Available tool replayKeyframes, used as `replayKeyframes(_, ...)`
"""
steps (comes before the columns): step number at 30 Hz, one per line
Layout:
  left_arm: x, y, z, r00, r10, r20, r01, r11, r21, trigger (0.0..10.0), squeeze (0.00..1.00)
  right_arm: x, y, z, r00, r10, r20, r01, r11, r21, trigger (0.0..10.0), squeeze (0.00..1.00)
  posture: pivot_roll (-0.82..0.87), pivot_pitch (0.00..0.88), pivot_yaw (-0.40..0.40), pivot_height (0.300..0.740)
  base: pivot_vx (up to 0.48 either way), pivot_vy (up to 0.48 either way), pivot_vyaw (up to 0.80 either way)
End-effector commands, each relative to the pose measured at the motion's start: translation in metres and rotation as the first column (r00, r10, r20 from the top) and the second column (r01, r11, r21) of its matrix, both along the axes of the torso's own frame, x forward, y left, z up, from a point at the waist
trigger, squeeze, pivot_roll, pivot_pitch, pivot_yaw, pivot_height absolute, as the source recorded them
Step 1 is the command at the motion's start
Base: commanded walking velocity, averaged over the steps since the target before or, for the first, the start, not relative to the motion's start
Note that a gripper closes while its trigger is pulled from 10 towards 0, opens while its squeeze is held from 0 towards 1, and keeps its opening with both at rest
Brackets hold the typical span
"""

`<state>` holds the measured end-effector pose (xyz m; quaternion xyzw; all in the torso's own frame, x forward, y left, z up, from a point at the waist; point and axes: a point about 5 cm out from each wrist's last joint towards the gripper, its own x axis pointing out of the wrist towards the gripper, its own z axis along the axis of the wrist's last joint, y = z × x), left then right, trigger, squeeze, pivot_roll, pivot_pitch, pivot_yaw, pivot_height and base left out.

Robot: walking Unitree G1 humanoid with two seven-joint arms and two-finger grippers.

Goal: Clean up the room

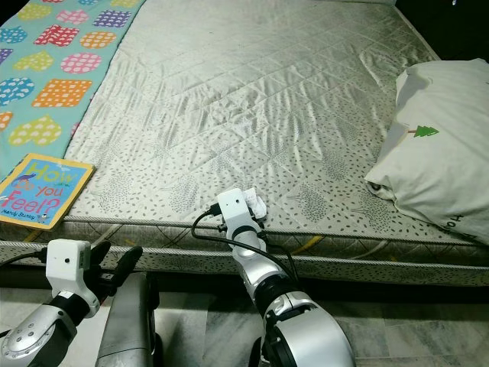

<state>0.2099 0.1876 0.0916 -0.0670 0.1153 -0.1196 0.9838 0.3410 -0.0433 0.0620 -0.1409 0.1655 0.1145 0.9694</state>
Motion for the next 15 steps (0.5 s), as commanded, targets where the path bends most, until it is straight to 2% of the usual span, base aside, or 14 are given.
replayKeyframes(1, -0.001, -0.006, 0.0071, 0.999, -0.04, 0.033, 0.041, 0.999, -0.024, 10.0, 0.0, 0.001, 0.0057, 0.0035, 1.0, 0.005, 0.009, -0.005, 1.0, 0.004, 0.0, 0.0, 0.2, 0.161, -0.079, 0.529, 0.0, 0.0, 0.0)
replayKeyframes(11, 0.0041, -0.0091, 0.0075, 0.997, -0.057, 0.042, 0.059, 0.998, -0.031, 10.0, 0.0, 0.0028, 0.0016, 0.0041, 1.0, -0.005, 0.01, 0.005, 1.0, 0.007, 0.0, 0.0, 0.19, 0.142, -0.082, 0.529, 0.0, 0.0, 0.0)
replayKeyframes(15, 0.0055, -0.0083, 0.0055, 0.998, -0.054, 0.044, 0.056, 0.998, -0.031, 10.0, 0.0, 0.0046, -0.0017, 0.0057, 1.0, -0.015, 0.017, 0.015, 1.0, 0.02, 0.0, 0.0, 0.18, 0.107, -0.082, 0.529, 0.0, 0.0, 0.0)
